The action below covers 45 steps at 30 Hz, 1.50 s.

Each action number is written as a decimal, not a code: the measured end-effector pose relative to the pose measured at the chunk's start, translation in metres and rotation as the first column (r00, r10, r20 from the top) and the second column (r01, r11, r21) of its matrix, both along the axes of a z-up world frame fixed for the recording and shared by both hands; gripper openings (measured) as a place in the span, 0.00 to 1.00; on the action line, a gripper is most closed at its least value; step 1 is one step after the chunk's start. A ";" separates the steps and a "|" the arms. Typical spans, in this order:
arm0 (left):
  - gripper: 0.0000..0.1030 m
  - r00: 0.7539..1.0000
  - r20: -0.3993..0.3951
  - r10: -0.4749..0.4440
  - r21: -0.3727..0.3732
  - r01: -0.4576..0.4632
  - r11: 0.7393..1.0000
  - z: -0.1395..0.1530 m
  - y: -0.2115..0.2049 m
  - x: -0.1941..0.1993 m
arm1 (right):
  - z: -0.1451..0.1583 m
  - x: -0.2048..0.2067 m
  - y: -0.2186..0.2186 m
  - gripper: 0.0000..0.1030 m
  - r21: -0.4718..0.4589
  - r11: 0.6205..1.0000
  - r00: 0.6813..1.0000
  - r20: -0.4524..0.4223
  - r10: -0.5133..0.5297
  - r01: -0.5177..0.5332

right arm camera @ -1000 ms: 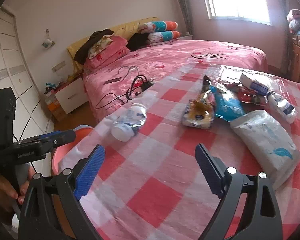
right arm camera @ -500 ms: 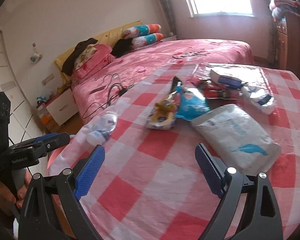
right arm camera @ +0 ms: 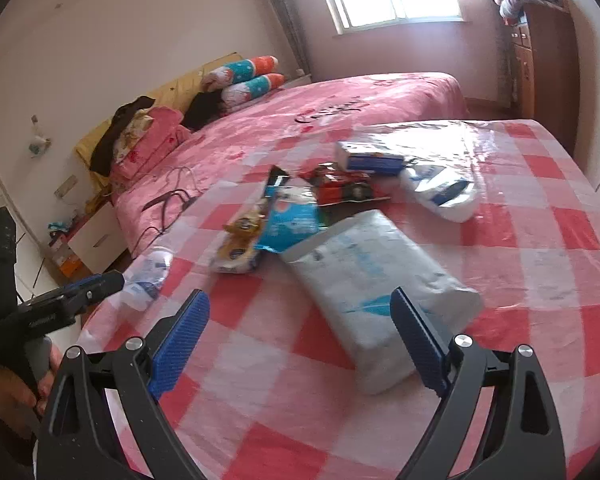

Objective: Collect trash
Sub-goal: 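Move both tools back over the table toward the remaining items, then grasp the white plastic bottle with the left tool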

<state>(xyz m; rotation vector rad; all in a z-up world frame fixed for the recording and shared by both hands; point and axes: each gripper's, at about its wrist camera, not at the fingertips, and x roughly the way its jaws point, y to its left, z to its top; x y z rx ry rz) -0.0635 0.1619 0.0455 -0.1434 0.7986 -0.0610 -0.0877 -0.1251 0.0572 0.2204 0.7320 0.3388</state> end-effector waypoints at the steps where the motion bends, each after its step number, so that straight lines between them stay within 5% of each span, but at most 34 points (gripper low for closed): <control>1: 0.81 1.000 -0.004 0.009 0.002 -0.009 1.000 -0.002 0.001 0.003 | 0.000 0.002 -0.005 0.88 -0.002 1.000 1.000 -0.004 -0.006 0.006; 14: 0.81 0.997 -0.047 0.063 0.095 -0.059 0.994 -0.034 0.004 0.036 | 0.009 0.076 -0.080 0.88 -0.088 0.991 0.992 -0.066 -0.104 0.098; 30: 0.80 0.993 -0.086 0.081 0.083 -0.074 0.994 -0.041 0.004 0.049 | -0.028 0.157 -0.060 0.88 -0.250 0.968 0.992 -0.125 -0.035 0.003; 37: 0.69 0.989 -0.110 0.103 0.088 -0.094 0.992 -0.046 0.006 0.056 | -0.026 0.150 -0.055 0.88 -0.215 0.977 0.994 -0.108 -0.029 0.005; 45: 0.61 0.989 -0.100 0.113 0.104 -0.102 0.989 -0.046 0.004 0.056 | -0.020 0.113 -0.023 0.88 -0.182 0.977 0.988 -0.122 0.091 -0.112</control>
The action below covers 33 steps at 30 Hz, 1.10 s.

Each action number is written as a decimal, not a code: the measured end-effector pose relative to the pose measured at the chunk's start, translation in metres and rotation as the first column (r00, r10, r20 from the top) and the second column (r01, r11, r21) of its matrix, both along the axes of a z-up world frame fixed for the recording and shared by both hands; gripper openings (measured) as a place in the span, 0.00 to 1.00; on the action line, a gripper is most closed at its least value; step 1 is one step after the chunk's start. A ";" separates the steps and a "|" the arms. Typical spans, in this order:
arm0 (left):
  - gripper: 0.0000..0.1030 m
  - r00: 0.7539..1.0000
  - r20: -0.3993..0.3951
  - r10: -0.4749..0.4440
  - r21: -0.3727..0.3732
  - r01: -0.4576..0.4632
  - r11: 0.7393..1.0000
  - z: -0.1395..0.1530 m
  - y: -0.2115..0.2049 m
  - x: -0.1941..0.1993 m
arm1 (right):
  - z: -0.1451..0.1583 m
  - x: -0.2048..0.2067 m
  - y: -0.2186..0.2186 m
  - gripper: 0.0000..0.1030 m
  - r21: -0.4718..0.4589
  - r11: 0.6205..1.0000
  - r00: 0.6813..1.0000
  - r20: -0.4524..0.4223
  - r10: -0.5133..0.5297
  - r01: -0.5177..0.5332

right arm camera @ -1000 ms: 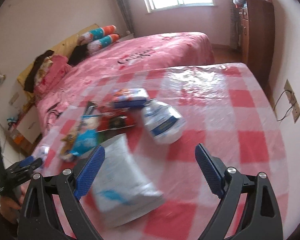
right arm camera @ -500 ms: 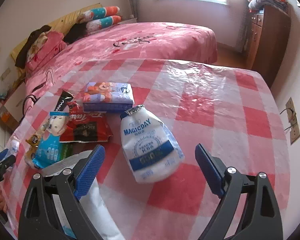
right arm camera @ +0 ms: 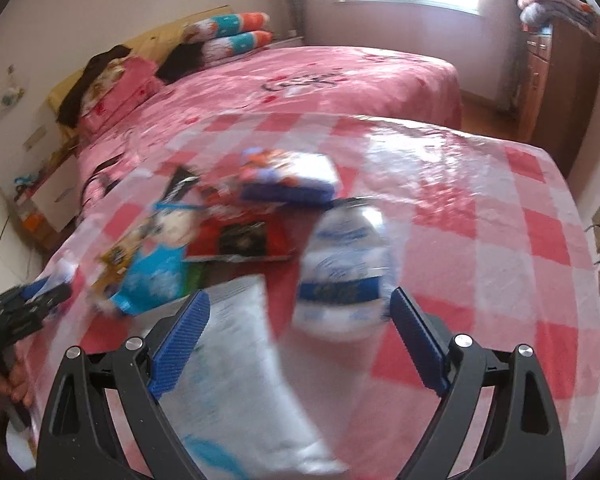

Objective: Collect trash
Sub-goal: 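Grasp the white plastic bottle with the left tool, then grasp the white wipes package with the right tool while the left tool holds the bottle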

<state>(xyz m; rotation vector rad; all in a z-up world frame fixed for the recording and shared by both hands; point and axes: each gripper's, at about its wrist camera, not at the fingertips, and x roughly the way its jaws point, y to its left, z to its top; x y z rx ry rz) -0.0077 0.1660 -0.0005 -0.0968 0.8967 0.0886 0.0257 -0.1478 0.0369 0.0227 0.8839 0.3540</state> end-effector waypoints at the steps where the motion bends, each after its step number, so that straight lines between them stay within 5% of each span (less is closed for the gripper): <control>1: 0.61 1.000 0.000 0.000 0.000 0.000 1.000 0.000 0.000 0.000 | -0.001 -0.003 0.005 0.88 -0.005 1.000 1.000 0.000 0.009 -0.009; 10: 0.61 1.000 0.005 -0.006 -0.014 0.006 1.000 0.002 -0.002 -0.002 | -0.015 -0.024 0.027 0.88 0.008 0.997 0.994 -0.072 0.077 -0.077; 20: 0.61 1.000 0.012 -0.025 -0.038 0.025 0.999 0.002 -0.002 -0.010 | -0.023 -0.038 0.047 0.90 -0.145 0.987 0.997 -0.026 0.073 -0.076; 33: 0.61 0.998 0.027 -0.063 -0.098 0.066 0.993 0.008 0.001 -0.034 | -0.023 -0.046 0.046 0.81 -0.156 0.987 0.999 -0.015 0.034 -0.036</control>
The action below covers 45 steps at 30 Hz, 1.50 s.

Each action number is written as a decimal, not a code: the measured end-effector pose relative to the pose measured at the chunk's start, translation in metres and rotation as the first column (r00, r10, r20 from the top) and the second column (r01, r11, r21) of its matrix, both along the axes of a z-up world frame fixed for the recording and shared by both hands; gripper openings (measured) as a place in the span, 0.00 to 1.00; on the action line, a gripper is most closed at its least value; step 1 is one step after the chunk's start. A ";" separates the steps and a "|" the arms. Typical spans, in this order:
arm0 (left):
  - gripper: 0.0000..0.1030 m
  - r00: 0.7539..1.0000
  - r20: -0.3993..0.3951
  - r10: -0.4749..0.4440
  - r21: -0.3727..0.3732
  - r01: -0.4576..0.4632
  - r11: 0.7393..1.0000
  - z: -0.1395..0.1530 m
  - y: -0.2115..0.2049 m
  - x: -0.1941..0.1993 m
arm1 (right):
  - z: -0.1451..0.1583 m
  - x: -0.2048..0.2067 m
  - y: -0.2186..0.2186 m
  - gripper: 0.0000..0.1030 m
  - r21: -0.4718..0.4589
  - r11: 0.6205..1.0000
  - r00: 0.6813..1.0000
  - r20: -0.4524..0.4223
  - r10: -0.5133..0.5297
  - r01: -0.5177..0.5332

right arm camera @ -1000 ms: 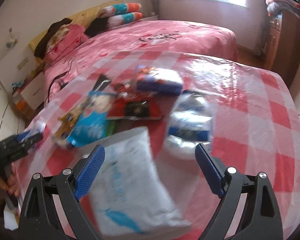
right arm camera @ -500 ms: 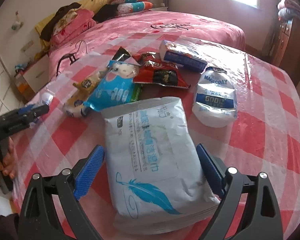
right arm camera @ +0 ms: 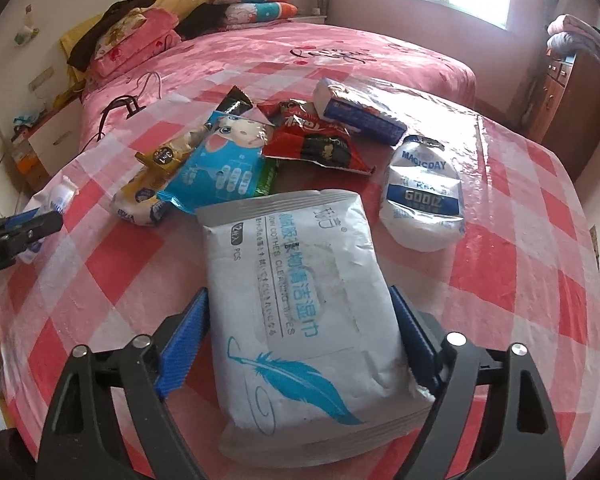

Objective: Collect trash
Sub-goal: 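Grasp the white wipes package with the right tool while the left tool holds the bottle, then carry the bottle and wipes package over the orange bucket with both tools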

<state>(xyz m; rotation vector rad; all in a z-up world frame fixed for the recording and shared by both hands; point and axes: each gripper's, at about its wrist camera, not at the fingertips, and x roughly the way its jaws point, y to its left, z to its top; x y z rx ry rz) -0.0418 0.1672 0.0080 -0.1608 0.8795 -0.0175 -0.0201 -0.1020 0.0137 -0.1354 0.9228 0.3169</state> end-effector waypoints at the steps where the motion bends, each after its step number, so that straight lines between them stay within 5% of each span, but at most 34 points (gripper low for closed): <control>1: 0.61 1.000 0.001 -0.003 -0.003 0.003 1.000 0.000 0.000 -0.003 | 0.000 -0.002 0.000 0.80 0.003 1.000 1.000 0.001 -0.003 0.003; 24: 0.61 0.997 0.071 -0.007 -0.081 0.013 0.997 0.019 0.038 -0.051 | 0.031 -0.052 0.033 0.76 0.104 0.994 1.000 0.016 -0.018 0.016; 35: 0.61 0.989 0.101 0.109 -0.099 -0.099 0.990 0.027 0.099 -0.082 | 0.058 -0.069 0.110 0.77 0.204 0.970 0.991 0.009 0.132 -0.131; 45: 0.61 0.955 0.070 0.288 -0.119 -0.278 0.953 0.010 0.182 -0.111 | 0.075 -0.077 0.212 0.77 0.227 0.920 0.946 0.017 0.325 -0.320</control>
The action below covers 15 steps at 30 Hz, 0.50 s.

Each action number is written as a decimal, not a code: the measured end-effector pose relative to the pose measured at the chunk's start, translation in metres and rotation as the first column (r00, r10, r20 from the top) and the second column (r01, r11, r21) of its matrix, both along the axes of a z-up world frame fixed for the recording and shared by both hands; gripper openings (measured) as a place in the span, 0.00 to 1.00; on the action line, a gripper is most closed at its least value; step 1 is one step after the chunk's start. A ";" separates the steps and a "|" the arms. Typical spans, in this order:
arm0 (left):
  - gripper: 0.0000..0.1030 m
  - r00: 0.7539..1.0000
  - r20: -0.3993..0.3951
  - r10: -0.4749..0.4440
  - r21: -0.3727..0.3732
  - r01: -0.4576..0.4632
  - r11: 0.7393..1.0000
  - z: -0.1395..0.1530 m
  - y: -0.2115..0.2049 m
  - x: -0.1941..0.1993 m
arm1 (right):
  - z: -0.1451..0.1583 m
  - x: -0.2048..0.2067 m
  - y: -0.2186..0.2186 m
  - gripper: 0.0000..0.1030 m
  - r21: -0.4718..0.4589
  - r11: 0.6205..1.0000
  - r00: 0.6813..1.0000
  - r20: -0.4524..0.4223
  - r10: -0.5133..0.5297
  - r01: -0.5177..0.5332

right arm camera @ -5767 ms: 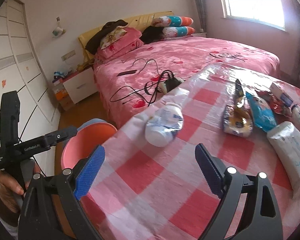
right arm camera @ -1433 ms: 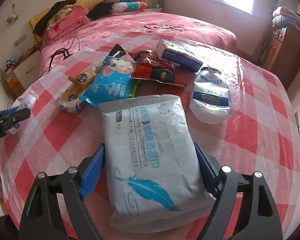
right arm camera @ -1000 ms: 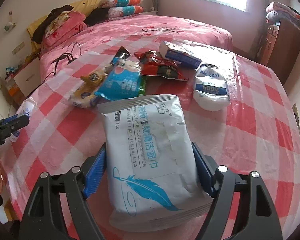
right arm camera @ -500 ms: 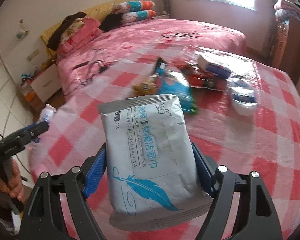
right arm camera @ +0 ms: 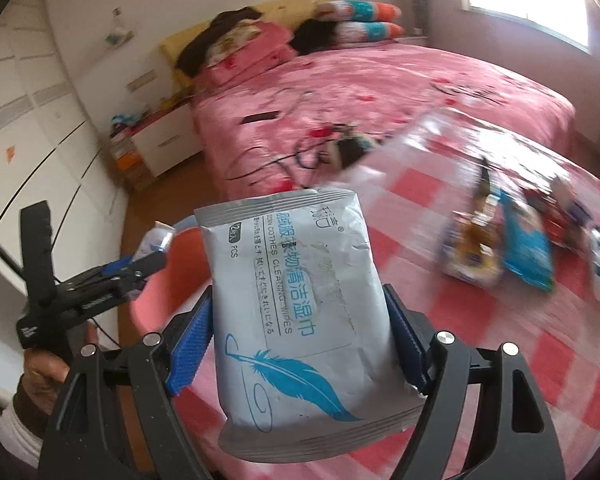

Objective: Collect trash
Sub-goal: 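Carry the bottle and wipes package over the orange bucket with both tools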

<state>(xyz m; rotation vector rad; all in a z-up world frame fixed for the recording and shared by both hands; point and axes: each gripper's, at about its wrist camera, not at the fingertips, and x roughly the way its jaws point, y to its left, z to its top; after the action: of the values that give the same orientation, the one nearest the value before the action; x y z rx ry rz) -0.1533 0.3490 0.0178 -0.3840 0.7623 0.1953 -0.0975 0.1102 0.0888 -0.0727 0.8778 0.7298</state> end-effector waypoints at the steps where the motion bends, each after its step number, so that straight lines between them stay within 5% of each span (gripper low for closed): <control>1: 0.61 1.000 -0.003 0.020 -0.005 -0.020 1.000 -0.003 0.009 -0.004 | 0.000 0.000 0.012 0.77 -0.001 1.000 1.000 -0.001 0.020 -0.020; 13: 0.61 0.987 -0.038 0.158 -0.070 -0.161 0.985 -0.030 0.072 -0.022 | -0.014 0.001 0.128 0.79 0.025 0.980 0.979 -0.053 0.199 -0.198; 15: 0.61 0.984 -0.049 0.174 -0.081 -0.177 0.981 -0.036 0.079 -0.023 | -0.018 0.006 0.141 0.87 0.050 0.976 0.974 -0.069 0.216 -0.213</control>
<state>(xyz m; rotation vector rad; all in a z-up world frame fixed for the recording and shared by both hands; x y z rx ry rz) -0.1762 0.4282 -0.0181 -0.5302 0.7792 0.3383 -0.0920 0.2508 0.0709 -0.1040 0.9340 0.9579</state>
